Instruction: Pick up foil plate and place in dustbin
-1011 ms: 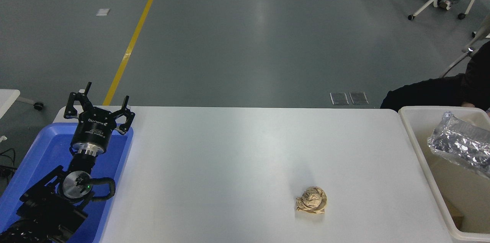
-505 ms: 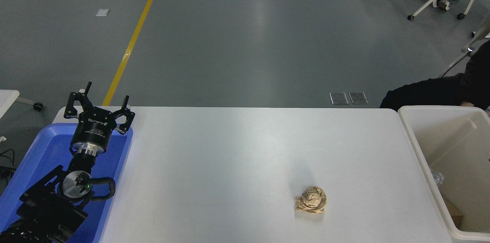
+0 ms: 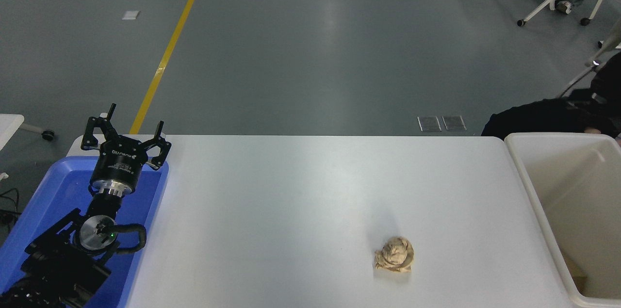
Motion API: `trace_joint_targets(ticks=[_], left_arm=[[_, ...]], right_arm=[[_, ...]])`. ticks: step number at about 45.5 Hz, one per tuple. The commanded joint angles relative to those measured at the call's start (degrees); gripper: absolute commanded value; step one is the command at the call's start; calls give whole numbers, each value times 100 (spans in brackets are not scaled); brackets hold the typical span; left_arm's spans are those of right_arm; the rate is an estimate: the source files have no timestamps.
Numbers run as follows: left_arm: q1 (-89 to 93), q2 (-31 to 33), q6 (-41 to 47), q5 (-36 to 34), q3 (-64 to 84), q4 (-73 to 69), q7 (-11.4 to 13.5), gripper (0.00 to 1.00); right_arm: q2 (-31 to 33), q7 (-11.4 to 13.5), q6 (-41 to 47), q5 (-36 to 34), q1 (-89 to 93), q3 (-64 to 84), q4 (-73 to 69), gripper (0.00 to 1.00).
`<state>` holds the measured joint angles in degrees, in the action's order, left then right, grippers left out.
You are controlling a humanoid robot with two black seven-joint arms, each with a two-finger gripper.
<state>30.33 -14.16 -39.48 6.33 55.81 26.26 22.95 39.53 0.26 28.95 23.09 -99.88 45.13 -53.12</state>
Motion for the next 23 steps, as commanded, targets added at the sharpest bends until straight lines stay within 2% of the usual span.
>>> trace_joint_targets(ticks=[1, 5, 12, 23], left_arm=[[-1, -7, 10, 0, 0, -7, -1, 100], [-10, 1, 10, 0, 0, -7, -1, 100], [-10, -7, 10, 9, 0, -7, -1, 100], [-10, 1, 10, 0, 0, -7, -1, 100]], right_arm=[[-805, 18, 1419, -233, -1816, 216, -1727, 100], [-1227, 18, 1605, -875, -1860, 225, -2035, 100], [-1931, 18, 1605, -1517, -2272, 593, -2247, 100], [-1984, 150, 1605, -2133, -3599, 953, -3283, 100]])
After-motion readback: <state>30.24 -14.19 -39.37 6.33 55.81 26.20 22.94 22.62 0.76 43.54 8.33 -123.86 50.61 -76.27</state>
